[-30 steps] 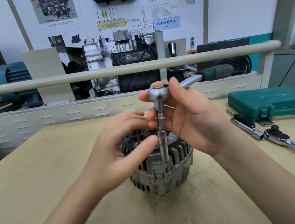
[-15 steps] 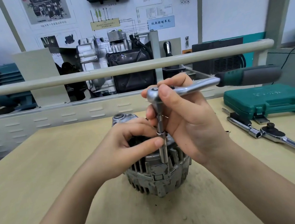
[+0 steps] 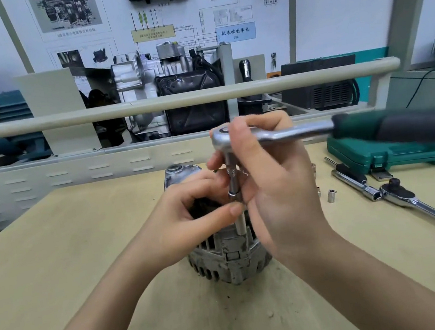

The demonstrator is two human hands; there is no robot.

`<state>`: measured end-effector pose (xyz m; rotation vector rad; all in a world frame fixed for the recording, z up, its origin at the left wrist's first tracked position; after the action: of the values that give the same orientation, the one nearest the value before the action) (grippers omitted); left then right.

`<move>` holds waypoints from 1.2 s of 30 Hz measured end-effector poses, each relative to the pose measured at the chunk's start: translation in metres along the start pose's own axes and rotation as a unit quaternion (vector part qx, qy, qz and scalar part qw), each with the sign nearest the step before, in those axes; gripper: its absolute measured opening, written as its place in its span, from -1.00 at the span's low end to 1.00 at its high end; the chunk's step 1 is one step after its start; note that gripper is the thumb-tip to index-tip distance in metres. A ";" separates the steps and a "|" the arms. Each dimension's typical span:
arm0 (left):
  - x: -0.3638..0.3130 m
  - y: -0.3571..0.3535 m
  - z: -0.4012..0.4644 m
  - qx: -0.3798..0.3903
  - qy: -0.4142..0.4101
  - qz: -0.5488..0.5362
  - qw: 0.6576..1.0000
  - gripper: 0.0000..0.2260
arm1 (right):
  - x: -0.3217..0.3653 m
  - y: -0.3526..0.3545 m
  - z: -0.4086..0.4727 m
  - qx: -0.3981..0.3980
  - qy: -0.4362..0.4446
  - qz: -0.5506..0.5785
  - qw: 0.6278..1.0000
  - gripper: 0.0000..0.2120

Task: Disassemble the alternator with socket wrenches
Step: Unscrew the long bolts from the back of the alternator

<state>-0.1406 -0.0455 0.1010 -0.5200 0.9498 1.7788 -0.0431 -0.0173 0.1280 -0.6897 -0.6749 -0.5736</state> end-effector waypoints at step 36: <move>-0.008 0.005 -0.003 0.023 0.018 0.064 0.997 -0.83 | -0.020 0.000 0.033 0.121 -0.161 -0.035 0.979 -0.58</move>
<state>-0.1422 -0.0530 0.1064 -0.4726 1.0684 1.8622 -0.0677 0.0113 0.1326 -0.5360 -1.0566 -0.4372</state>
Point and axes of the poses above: each hand's wrist, its own z-axis towards the middle knuckle, its own y-axis out of the back of the hand, x = y × z, the point moved 6 cm from there along z, towards the middle knuckle, and after that the axes turned 9 degrees about -z, right-handed, at the moved point
